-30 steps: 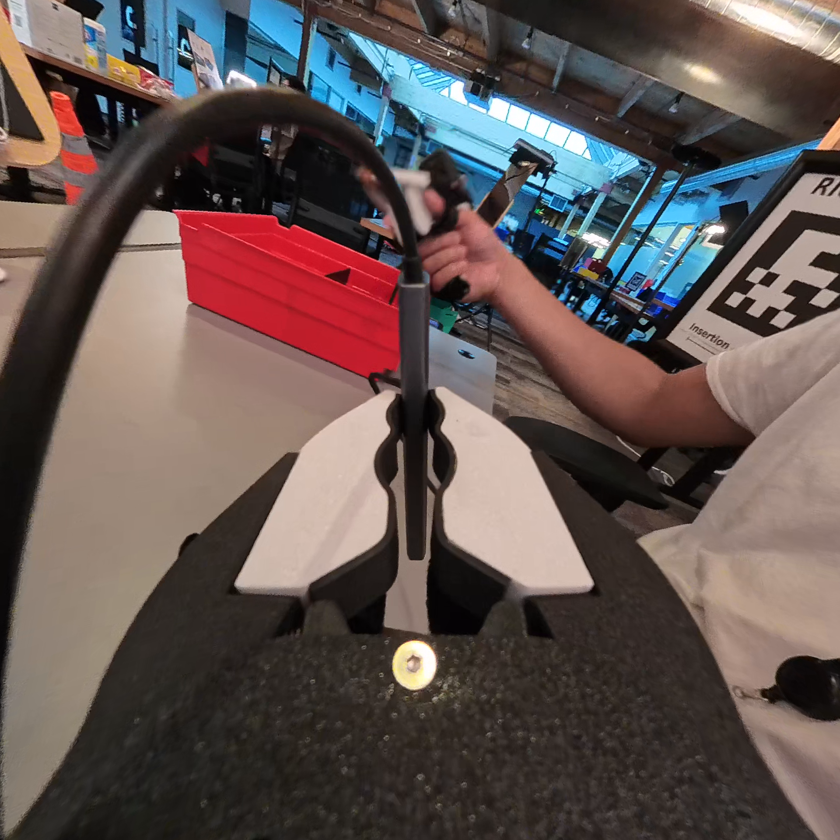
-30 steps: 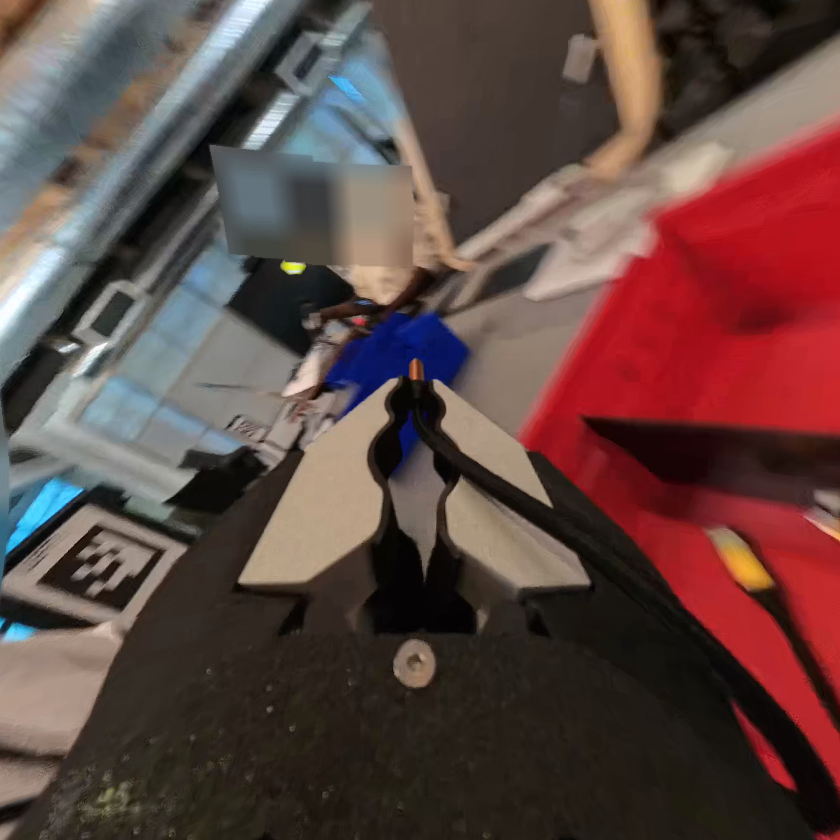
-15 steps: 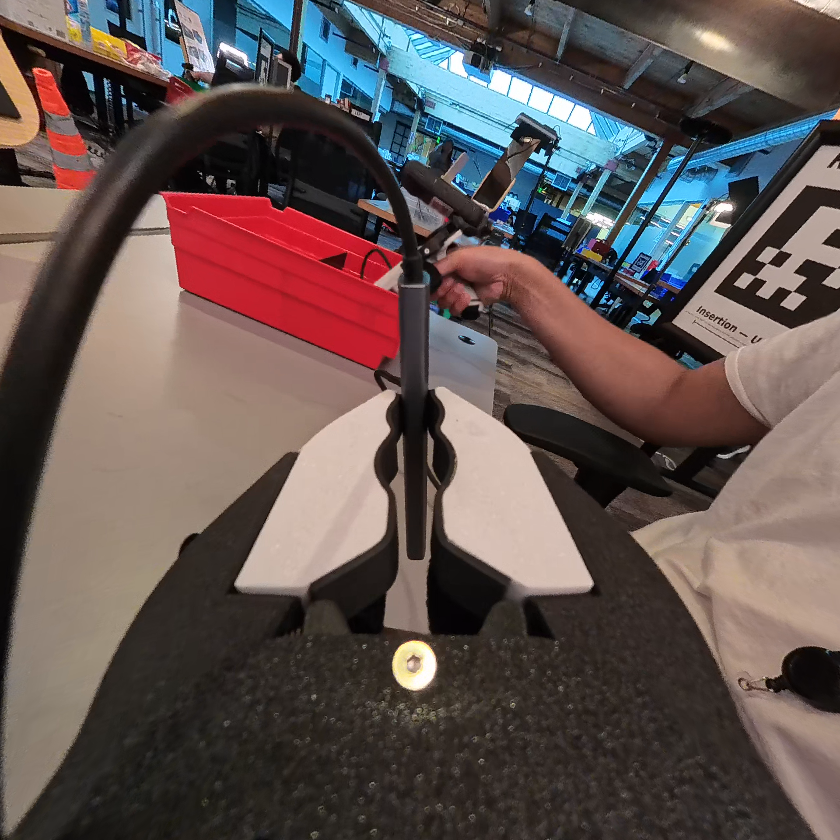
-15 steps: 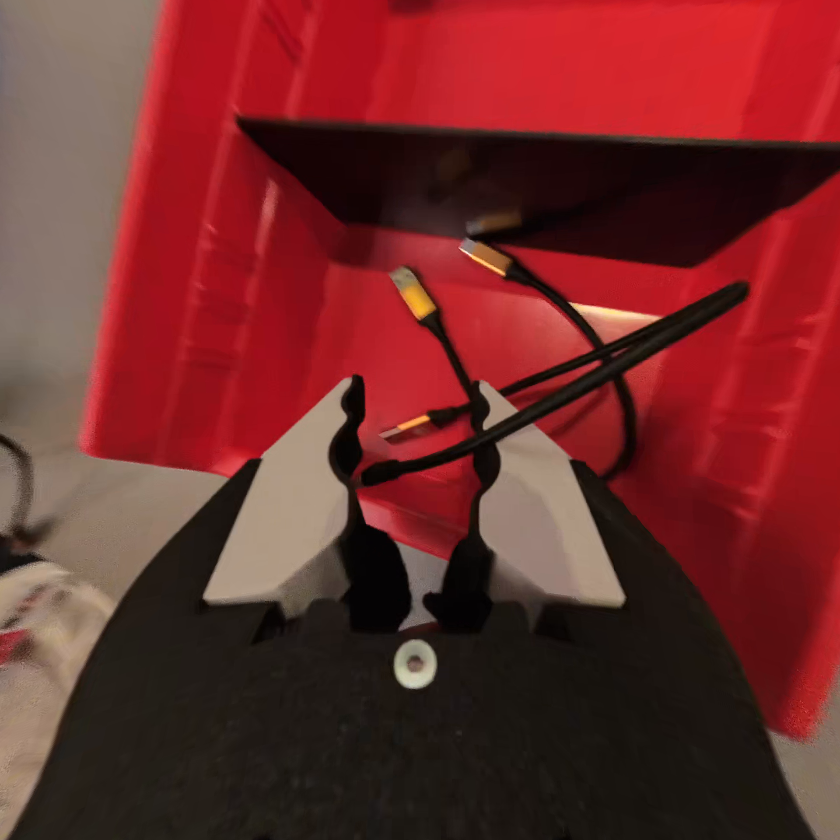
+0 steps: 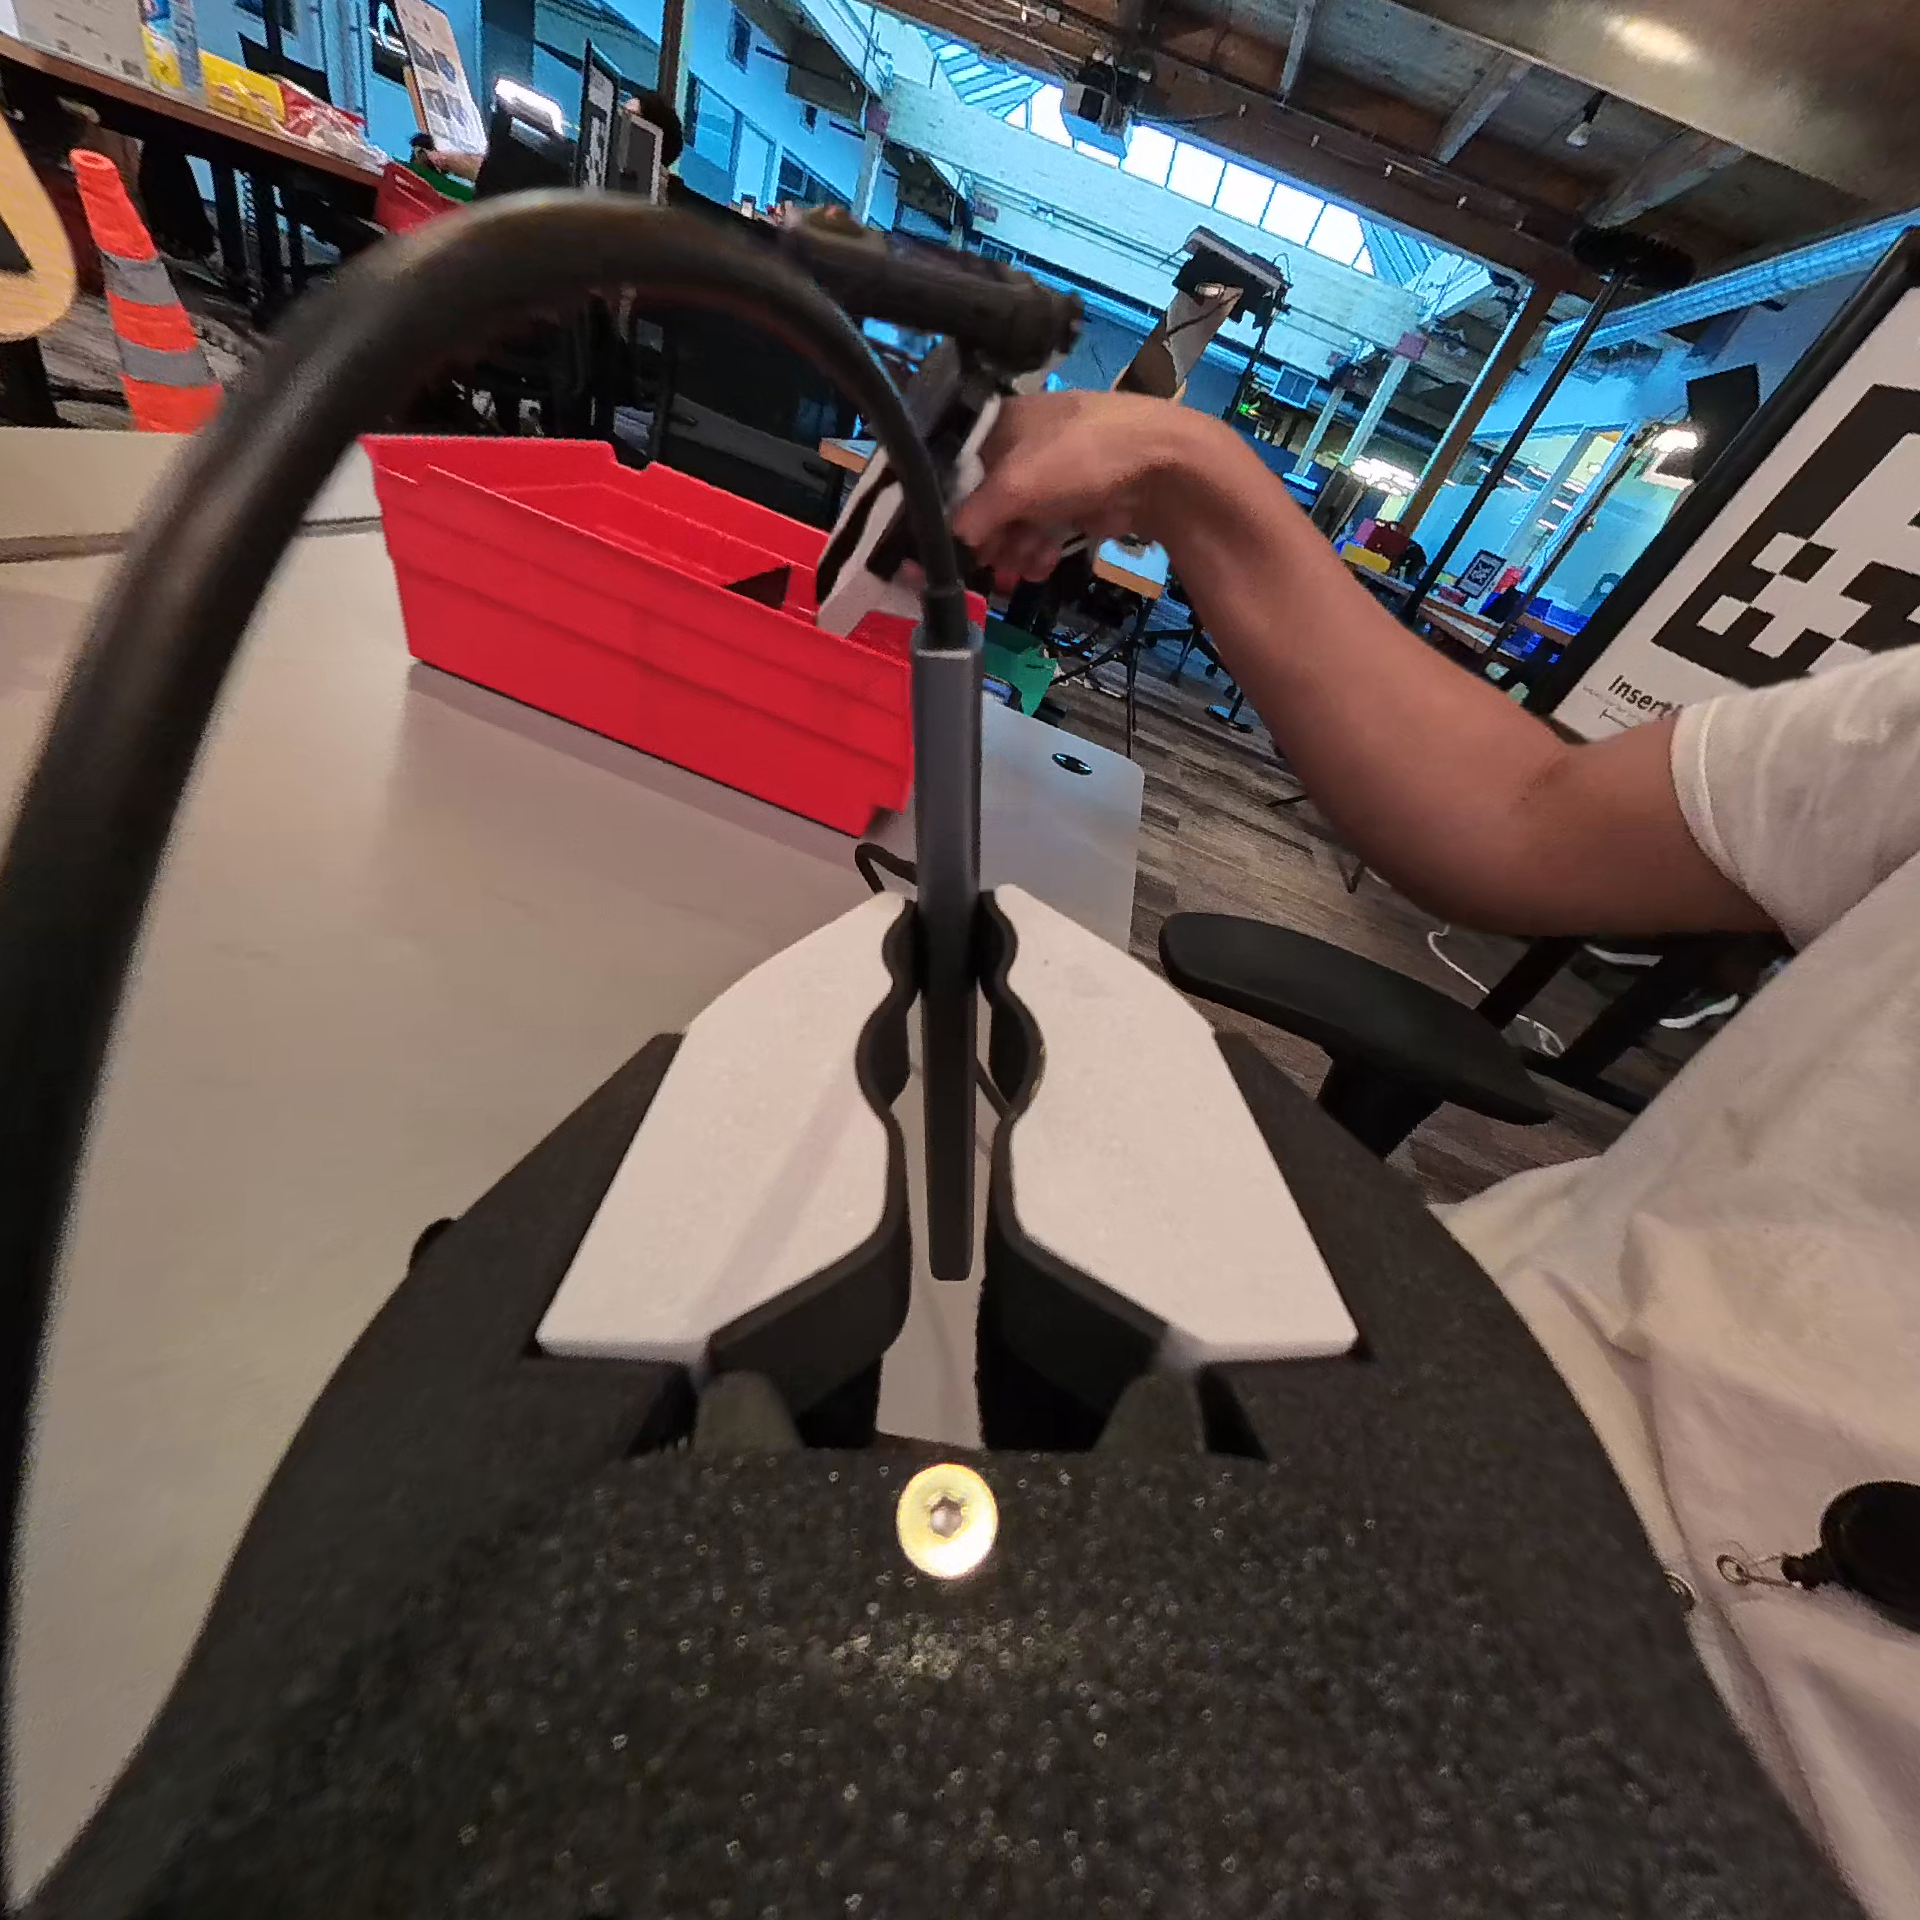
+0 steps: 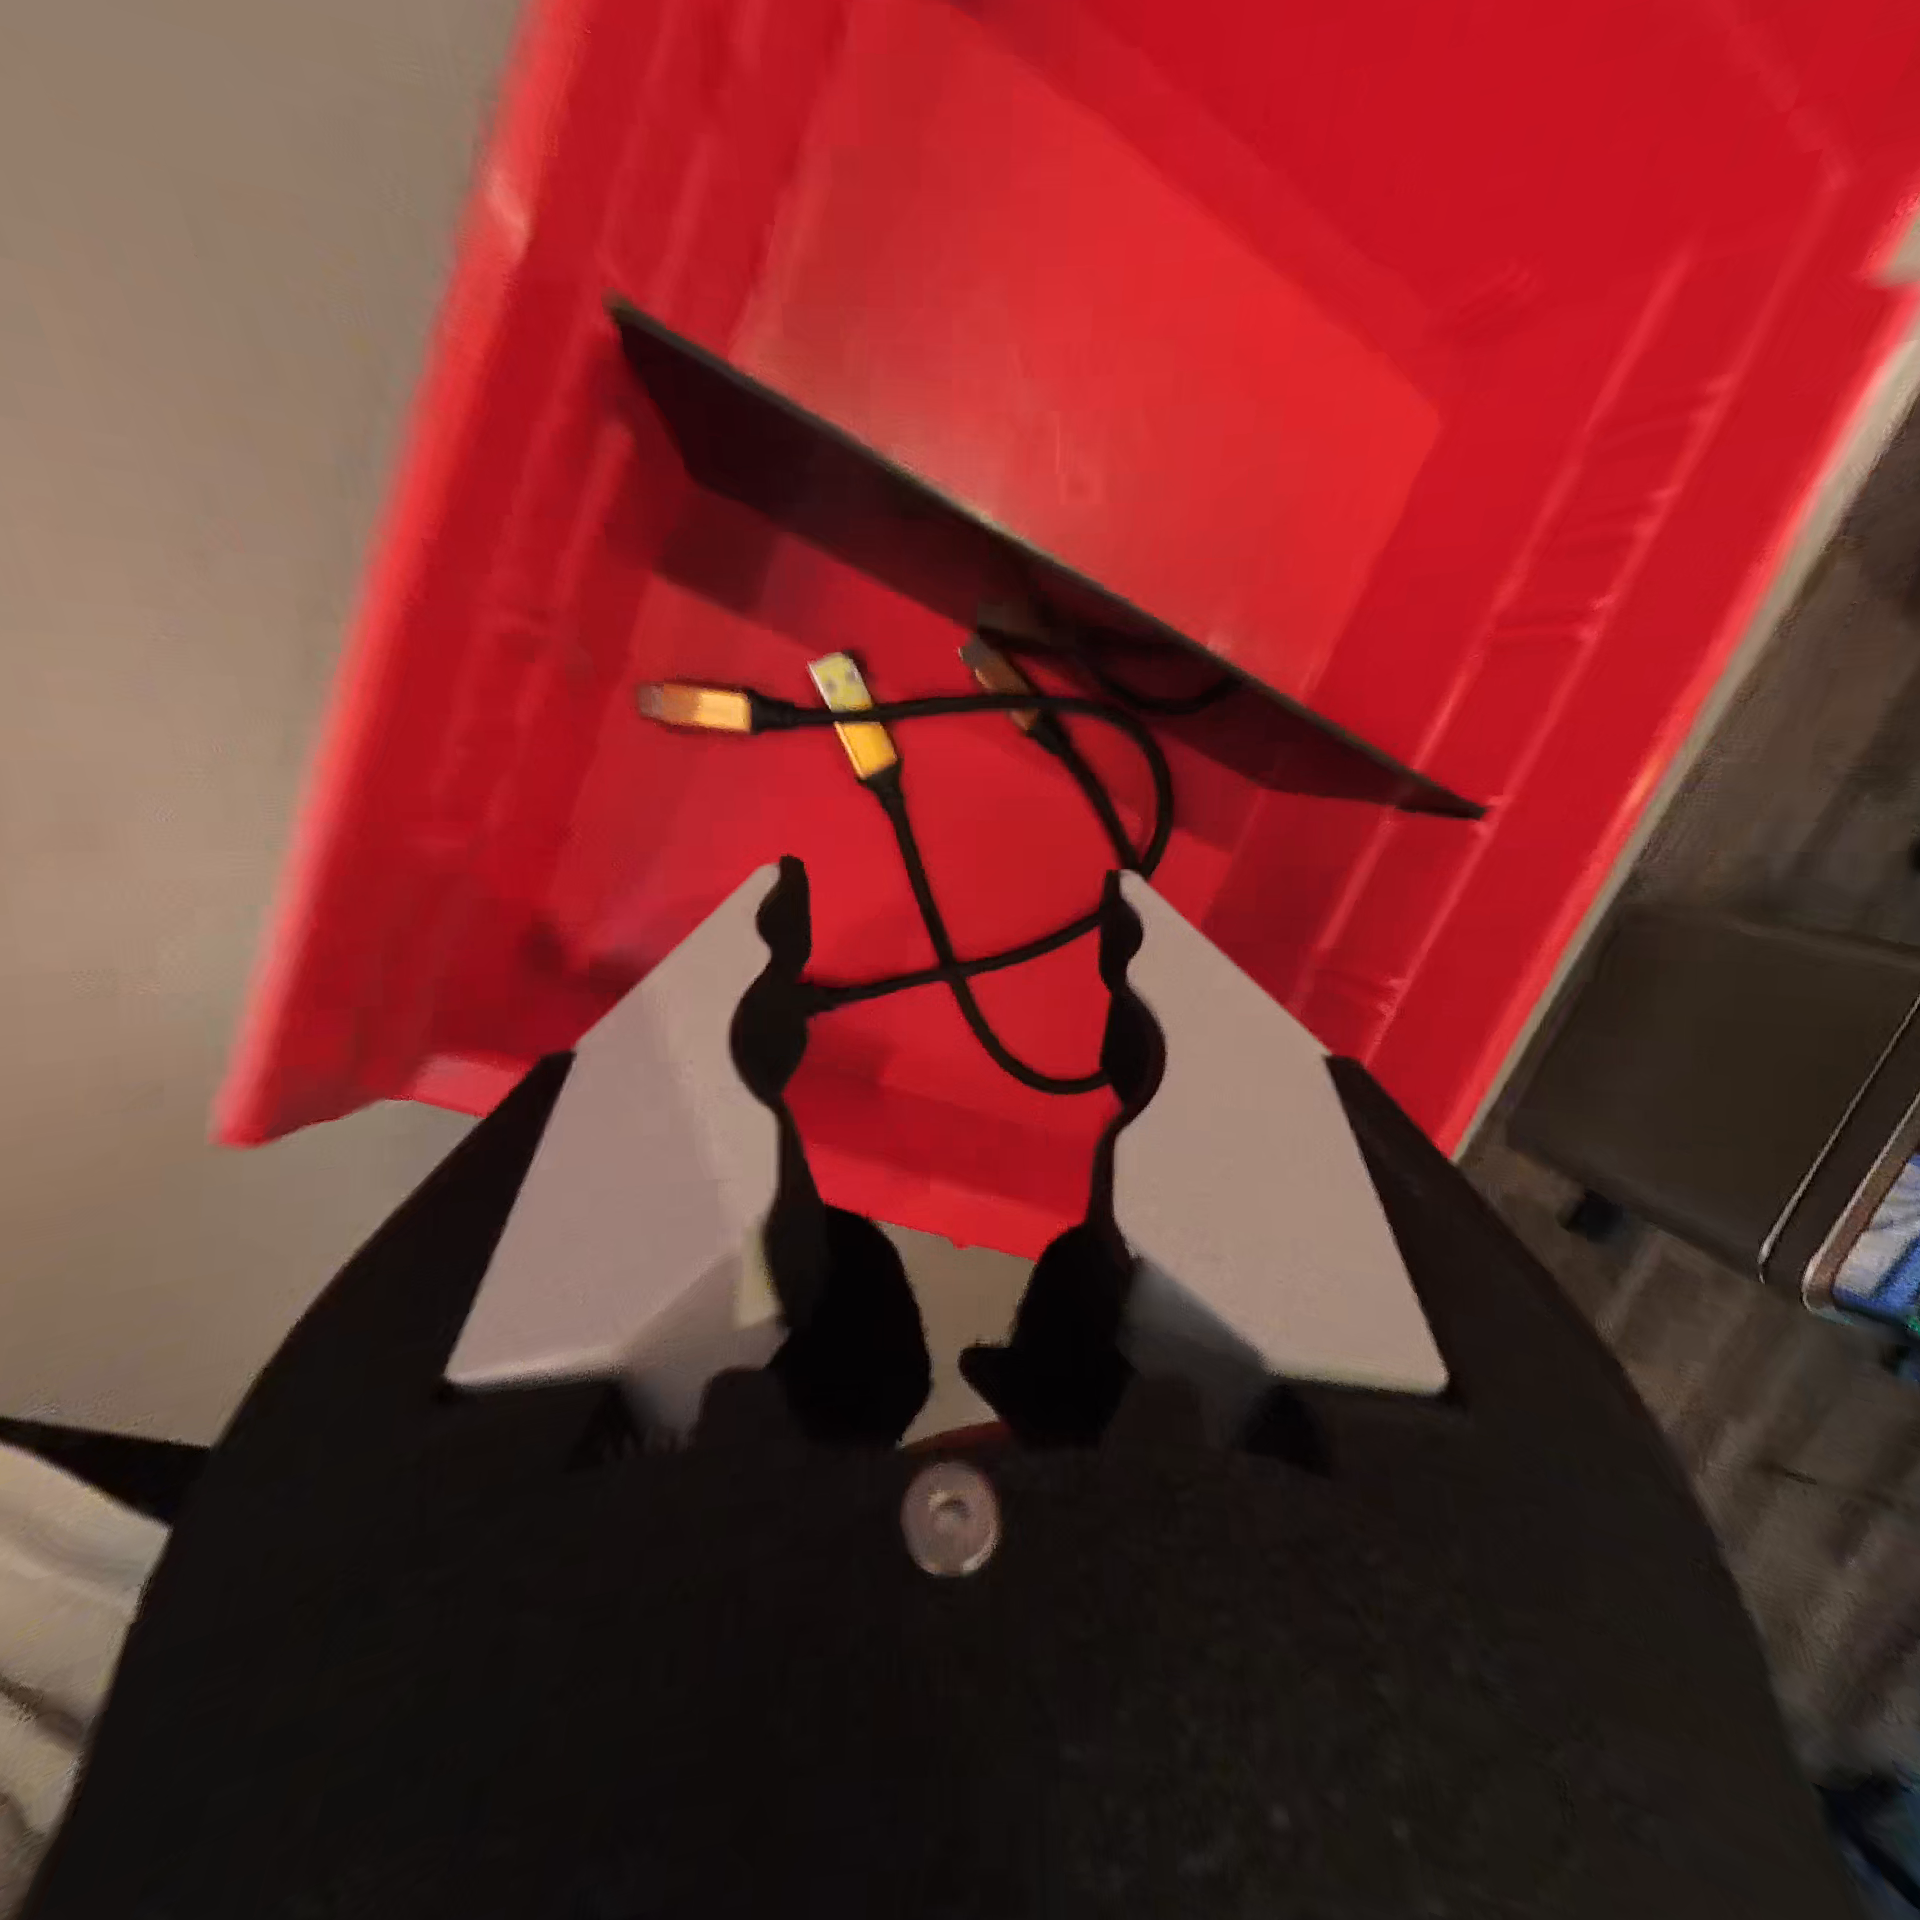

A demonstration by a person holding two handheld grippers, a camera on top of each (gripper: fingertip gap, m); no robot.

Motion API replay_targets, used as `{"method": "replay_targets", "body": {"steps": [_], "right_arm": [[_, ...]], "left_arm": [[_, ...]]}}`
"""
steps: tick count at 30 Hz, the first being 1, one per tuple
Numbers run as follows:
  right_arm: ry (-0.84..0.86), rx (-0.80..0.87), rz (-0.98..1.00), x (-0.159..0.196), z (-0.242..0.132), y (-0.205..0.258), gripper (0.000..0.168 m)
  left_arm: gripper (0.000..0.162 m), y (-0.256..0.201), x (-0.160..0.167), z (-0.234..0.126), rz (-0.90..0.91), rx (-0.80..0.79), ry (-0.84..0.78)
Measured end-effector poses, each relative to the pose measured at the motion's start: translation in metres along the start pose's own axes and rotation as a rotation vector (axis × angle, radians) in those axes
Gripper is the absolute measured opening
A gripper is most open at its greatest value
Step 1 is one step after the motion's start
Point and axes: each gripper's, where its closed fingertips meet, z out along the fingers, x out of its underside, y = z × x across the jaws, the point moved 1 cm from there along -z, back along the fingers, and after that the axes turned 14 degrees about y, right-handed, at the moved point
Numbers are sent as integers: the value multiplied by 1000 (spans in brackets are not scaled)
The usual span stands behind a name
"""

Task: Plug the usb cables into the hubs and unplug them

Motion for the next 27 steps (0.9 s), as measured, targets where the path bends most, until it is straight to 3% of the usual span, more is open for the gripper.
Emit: {"method": "replay_targets", "body": {"steps": [1,3,5,7,9,14,17,27], "right_arm": [[-115,-18,-12,-8,-19,13,53],[-511,-262,-120,-33,-80,81,44],[-842,-723,-294,-25,-149,176,41],[-901,-1031,-454,-4,-172,253,48],[-896,-959,-593,1,-153,299,51],[-867,-862,-755,4,-131,352,38],[-897,-883,-772,8,-133,357,6],[-849,-920,-769,18,-125,348,5]], "left_arm": [[9,1,-1,-3,0,-6,-11],[9,1,-4,-9,-6,1,-39],[10,-2,-5,-11,-19,44,-55],[9,-7,-5,-12,-19,87,-67],[9,-15,-7,-12,-11,141,-74],[10,-29,-2,-6,73,166,-1],[10,-34,0,-2,92,181,18],[10,-34,29,17,161,138,193]]}}
